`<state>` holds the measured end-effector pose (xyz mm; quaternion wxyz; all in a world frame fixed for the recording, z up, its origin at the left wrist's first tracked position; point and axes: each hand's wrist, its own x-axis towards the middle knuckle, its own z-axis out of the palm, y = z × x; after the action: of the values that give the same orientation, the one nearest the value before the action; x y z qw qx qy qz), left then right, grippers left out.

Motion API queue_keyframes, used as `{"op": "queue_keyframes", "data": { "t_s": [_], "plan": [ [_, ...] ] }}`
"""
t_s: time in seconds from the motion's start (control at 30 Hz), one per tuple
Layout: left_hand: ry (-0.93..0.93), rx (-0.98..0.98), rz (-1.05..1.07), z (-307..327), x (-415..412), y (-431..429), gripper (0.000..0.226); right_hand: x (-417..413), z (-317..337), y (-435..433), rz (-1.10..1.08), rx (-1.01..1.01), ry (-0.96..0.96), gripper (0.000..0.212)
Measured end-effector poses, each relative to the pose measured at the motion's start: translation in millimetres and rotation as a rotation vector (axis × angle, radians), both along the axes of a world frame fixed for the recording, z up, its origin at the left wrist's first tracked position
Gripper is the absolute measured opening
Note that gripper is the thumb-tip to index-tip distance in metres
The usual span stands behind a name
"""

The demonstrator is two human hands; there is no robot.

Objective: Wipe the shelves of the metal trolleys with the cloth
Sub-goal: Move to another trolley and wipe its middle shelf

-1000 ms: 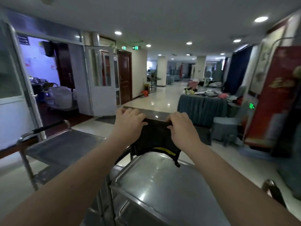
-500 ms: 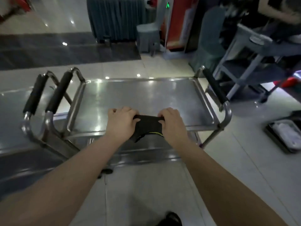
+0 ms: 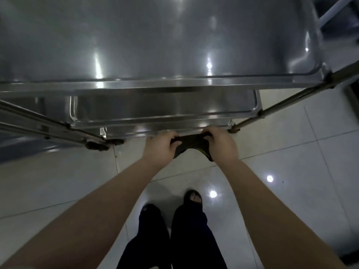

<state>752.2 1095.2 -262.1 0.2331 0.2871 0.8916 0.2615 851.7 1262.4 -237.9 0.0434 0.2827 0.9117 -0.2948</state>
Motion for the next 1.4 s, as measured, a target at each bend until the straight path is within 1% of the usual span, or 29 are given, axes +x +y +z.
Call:
{"op": "queue_keyframes", "data": {
  "t_s": [0.07,0.13,0.17,0.2,0.23,0.27,0.3,0.33,0.4,0.47,0.53,0.6,0.7,0.77,0.87,0.93,1.0,1.07,1.17,1.23,1.3,1.37,1.4],
  "plan": [
    [-0.075,0.115,0.115,-31,-19,31,0.021,-36,-28,33,0.018,0.188,0.076,0.021],
    [-0.099,0.187,0.238,-61,-52,60,0.02,-89,-53,56,0.047,0.376,0.148,0.025],
    [-0.069,0.18,0.269,-78,-71,70,0.022,-115,-64,60,0.065,0.446,0.096,0.025],
    [0.015,0.134,0.266,-97,-90,76,0.024,-138,-79,62,0.066,0.492,-0.003,0.027],
    [0.131,0.062,0.244,-117,-108,79,0.028,-156,-100,64,0.059,0.508,-0.097,0.035],
    [0.245,-0.019,0.221,-135,-126,78,0.033,-169,-122,66,0.063,0.497,-0.172,0.049],
    [0.342,-0.087,0.192,-153,-143,76,0.037,-177,-147,66,0.082,0.472,-0.216,0.062],
    [0.41,-0.125,0.153,-170,-160,73,0.04,-183,-172,66,0.105,0.445,-0.231,0.068],
    [0.507,-0.162,0.061,-192,-185,70,0.046,-189,-211,67,0.129,0.408,-0.24,0.067],
    [0.556,-0.245,-0.02,-206,-200,71,0.051,-195,-229,68,0.112,0.397,-0.241,0.064],
    [0.537,-0.3,-0.055,-215,-204,74,0.054,-196,-233,69,0.103,0.409,-0.217,0.066],
    [0.513,-0.301,-0.056,-219,-205,76,0.057,-192,-234,77,0.129,0.426,-0.177,0.07],
    [0.523,-0.294,-0.065,-220,-205,75,0.059,-171,-232,116,0.186,0.435,-0.125,0.067],
    [0.513,-0.293,-0.058,-220,-203,73,0.06,-144,-230,163,0.108,0.442,-0.126,0.065],
    [0.511,-0.292,-0.052,-219,-200,74,0.059,-100,-224,242,-0.119,0.409,-0.214,0.072],
    [0.508,-0.299,-0.055,-218,-199,74,0.058,-91,-227,266,-0.213,0.392,-0.295,0.076],
    [0.512,-0.305,-0.044,-219,-197,76,0.057,-107,-230,258,-0.234,0.4,-0.291,0.08],
    [0.516,-0.304,-0.03,-218,-197,78,0.055,-140,-231,217,-0.169,0.412,-0.225,0.074],
    [0.521,-0.289,-0.015,-219,-198,76,0.052,-187,-229,116,0.111,0.462,-0.134,0.068],
    [0.518,-0.284,-0.006,-218,-199,74,0.052,-199,-231,71,0.281,0.493,-0.105,0.068],
    [0.505,-0.29,-0.014,-217,-199,73,0.051,-194,-232,70,0.352,0.459,-0.092,0.067],
    [0.506,-0.284,-0.02,-217,-198,73,0.051,-175,-233,108,0.318,0.454,-0.063,0.068],
    [0.505,-0.278,-0.02,-217,-198,74,0.051,-161,-234,136,0.27,0.466,-0.079,0.069]
  ]
}}
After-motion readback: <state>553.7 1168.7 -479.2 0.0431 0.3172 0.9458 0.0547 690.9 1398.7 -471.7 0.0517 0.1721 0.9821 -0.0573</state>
